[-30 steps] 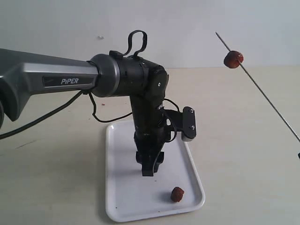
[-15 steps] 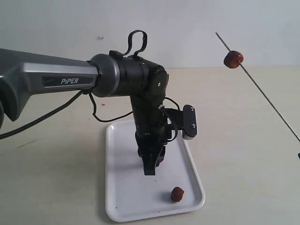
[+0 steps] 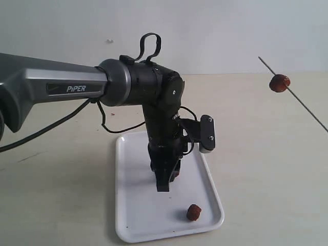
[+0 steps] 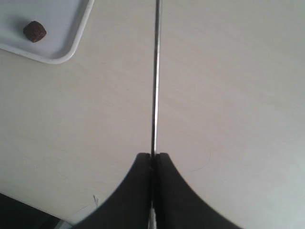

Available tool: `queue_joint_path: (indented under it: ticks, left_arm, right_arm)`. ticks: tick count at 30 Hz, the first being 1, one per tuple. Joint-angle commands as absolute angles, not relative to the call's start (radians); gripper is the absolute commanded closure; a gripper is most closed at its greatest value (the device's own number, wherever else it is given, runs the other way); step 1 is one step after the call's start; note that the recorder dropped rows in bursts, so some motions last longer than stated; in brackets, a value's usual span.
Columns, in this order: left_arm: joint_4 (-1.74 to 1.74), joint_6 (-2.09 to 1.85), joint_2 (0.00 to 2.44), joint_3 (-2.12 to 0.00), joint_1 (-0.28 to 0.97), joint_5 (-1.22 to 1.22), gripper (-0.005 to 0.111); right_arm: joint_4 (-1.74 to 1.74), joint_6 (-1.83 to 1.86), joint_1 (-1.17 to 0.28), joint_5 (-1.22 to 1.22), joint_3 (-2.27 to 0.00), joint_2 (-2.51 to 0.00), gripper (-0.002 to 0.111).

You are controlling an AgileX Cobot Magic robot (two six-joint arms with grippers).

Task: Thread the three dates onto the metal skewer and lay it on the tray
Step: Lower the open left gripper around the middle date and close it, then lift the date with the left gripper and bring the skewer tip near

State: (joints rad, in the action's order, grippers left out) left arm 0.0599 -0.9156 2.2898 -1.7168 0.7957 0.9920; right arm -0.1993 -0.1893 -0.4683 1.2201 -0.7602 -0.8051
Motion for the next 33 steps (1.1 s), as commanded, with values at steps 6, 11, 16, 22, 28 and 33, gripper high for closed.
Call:
queue_joint_path:
  ticks: [6, 11, 16, 22, 28, 33]
  left_arm:
    - [0.07, -1.056, 2.186, -1.721, 0.747, 1.002, 0.076]
    - [0.23, -1.219, 2.119, -1.721, 0.663, 1.046, 0.076]
    - [0.357, -1.314, 2.068, -1.721, 0.578, 1.1, 0.076]
    - [0.32, -1.357, 2.041, -1.721, 0.547, 1.136, 0.076]
    - [0.371, -1.575, 2.034, -1.721, 0.547, 1.221, 0.076]
    - [0.394, -1.623, 2.025, -1.721, 0.547, 1.221, 0.076]
  right_arm:
    - [-0.151, -0.162, -0.465, 1.221, -0.755, -0.805, 0.108]
    - [-0.068, -0.118, -0.465, 1.221, -0.755, -0.805, 0.108]
    - [-0.007, -0.079, -0.465, 1.221, -0.755, -0.805, 0.108]
    - [0.108, -0.023, -0.465, 1.221, -0.755, -0.805, 0.108]
    - [0.185, 0.037, -0.465, 1.221, -0.728, -0.805, 0.108]
    - [0.185, 0.067, -0.465, 1.221, -0.66, -0.82, 0.108]
